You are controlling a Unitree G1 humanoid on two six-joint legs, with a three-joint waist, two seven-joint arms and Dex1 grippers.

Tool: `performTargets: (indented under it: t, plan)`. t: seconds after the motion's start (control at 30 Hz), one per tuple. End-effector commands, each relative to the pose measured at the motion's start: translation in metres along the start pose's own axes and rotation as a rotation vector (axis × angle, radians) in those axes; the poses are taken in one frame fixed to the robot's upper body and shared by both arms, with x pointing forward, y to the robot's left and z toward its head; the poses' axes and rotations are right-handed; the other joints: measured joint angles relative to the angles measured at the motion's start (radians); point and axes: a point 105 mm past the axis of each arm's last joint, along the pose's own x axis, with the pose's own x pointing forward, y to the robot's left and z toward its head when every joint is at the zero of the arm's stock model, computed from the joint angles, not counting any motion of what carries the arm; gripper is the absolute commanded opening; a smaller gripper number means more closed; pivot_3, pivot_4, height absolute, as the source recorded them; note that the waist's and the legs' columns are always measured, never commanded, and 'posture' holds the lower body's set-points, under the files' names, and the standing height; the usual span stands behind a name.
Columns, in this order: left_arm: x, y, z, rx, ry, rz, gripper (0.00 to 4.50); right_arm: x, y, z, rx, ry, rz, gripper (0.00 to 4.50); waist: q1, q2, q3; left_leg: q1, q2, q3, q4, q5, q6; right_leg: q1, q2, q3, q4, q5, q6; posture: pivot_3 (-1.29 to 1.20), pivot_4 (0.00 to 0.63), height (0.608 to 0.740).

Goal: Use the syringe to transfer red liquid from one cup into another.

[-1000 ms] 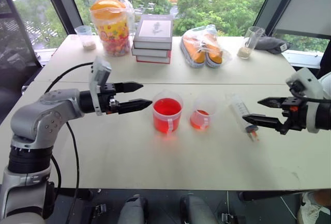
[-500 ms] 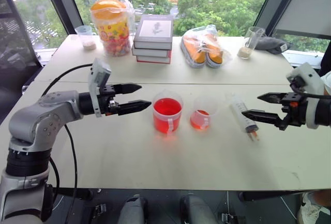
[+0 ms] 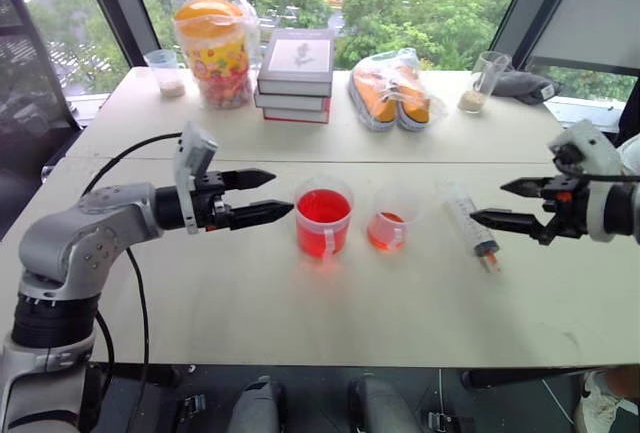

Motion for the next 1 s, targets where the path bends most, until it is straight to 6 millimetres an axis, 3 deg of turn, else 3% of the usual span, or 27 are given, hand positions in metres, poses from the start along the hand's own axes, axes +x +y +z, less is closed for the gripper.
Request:
performTargets:
  t: [0.03, 0.23, 0.47, 0.7, 1.0]
  plan:
    - [0.005, -0.006, 0.014, 0.069, -0.037, -0.027, 4.50, 0.000, -0.017, 0.004, 0.048, 0.054, -0.076, 4.44, -0.002, 0.000, 0.000, 0.000, 0.000, 0.000, 0.000, 0.000, 0.000, 0.000, 0.000, 0.000, 0.000, 0.000, 0.000, 0.00, 0.150, 0.740]
    - [0.018, -0.005, 0.015, 0.078, -0.063, -0.057, 4.50, 0.019, -0.054, 0.007, 0.211, 0.184, -0.178, 4.44, -0.002, 0.000, 0.000, 0.000, 0.000, 0.001, 0.000, 0.000, 0.000, -0.001, 0.000, 0.002, 0.000, 0.000, -0.001, 0.00, 0.150, 0.740]
    - [0.024, -0.006, 0.014, 0.086, -0.068, -0.078, 4.50, 0.053, -0.055, -0.006, 0.377, 0.287, -0.073, 4.44, 0.000, 0.000, 0.000, -0.003, 0.000, 0.003, -0.001, 0.000, 0.000, -0.004, 0.000, 0.001, 0.000, 0.002, 0.002, 0.00, 0.150, 0.740]
    - [0.024, -0.011, 0.011, 0.082, -0.069, -0.082, 4.50, 0.082, -0.068, -0.023, 0.320, 0.402, -0.092, 4.44, -0.003, 0.000, 0.000, -0.003, 0.000, 0.003, -0.001, 0.000, 0.000, -0.004, 0.000, 0.001, 0.001, 0.002, 0.003, 0.00, 0.150, 0.740]
    - [0.021, -0.015, 0.008, 0.082, -0.077, -0.047, 4.50, 0.106, -0.077, -0.038, 0.278, 0.460, -0.100, 4.44, -0.003, 0.000, 0.000, -0.003, 0.000, 0.004, -0.001, 0.000, 0.000, -0.004, 0.000, 0.001, 0.001, 0.002, 0.003, 0.00, 0.150, 0.740]
